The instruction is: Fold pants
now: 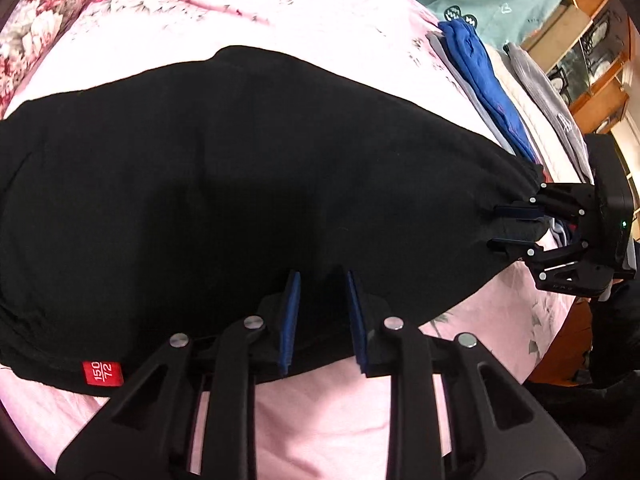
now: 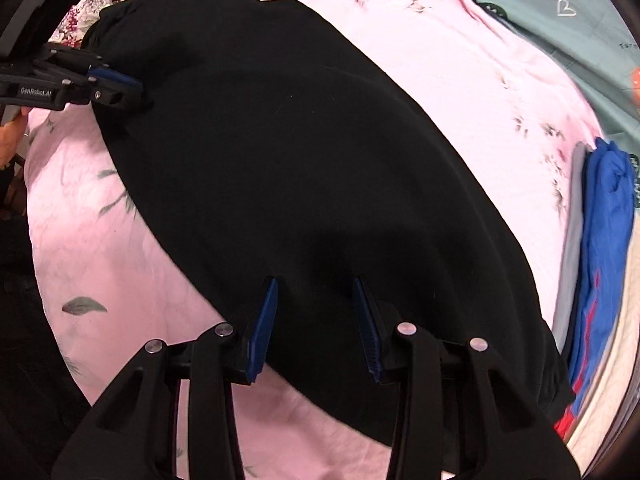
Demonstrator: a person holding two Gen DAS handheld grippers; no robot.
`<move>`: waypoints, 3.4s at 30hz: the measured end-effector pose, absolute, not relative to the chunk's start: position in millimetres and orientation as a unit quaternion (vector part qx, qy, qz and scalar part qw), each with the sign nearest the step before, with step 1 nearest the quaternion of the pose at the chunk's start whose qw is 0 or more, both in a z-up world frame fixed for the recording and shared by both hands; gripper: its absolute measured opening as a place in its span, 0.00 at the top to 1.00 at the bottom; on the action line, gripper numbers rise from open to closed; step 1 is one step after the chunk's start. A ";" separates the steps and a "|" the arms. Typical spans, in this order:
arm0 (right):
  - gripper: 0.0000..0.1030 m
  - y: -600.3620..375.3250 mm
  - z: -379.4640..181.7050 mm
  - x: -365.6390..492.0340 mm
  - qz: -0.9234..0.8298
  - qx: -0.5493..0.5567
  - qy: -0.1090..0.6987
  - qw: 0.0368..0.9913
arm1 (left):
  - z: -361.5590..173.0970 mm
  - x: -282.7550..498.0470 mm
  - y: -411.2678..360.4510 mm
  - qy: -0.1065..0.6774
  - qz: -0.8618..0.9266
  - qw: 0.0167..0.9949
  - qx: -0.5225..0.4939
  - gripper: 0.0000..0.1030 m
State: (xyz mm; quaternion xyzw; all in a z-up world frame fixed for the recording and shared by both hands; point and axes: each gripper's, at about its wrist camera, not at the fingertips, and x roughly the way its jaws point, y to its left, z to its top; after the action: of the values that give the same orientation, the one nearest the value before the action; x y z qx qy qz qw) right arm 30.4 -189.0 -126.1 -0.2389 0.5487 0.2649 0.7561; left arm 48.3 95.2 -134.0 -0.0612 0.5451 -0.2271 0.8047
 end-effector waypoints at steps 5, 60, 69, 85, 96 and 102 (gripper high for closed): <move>0.92 -188.1 -131.3 47.9 0.290 -0.213 0.570 0.739 | -134.5 50.3 96.0 0.548 -0.220 0.804 -0.061 0.76; 0.74 5.2 -123.1 240.9 0.305 -0.152 0.556 0.758 | -141.5 61.7 136.1 0.550 -0.157 0.814 -0.097 0.99; 0.57 -88.2 -50.1 181.8 0.243 -0.077 0.556 0.791 | -85.8 109.5 112.8 0.523 -0.212 0.822 -0.075 0.90; 0.74 -168.4 -110.6 31.4 0.182 0.023 0.579 0.794 | -139.0 208.8 87.5 0.556 -0.196 0.803 -0.088 0.97; 0.53 -442.5 -79.8 -40.3 -0.134 0.316 0.487 0.803 | -118.1 91.6 81.2 0.529 -0.230 0.815 -0.052 0.96; 0.53 -492.8 -117.6 -26.4 -0.129 0.379 0.489 0.775 | -135.9 76.5 81.9 0.547 -0.219 0.807 -0.053 0.96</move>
State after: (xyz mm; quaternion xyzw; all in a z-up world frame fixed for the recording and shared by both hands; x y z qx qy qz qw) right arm -26.4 -492.8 -117.6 0.3792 0.4893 -0.1289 0.7747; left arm 76.5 81.9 -135.9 -0.0526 0.5466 -0.2186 0.8066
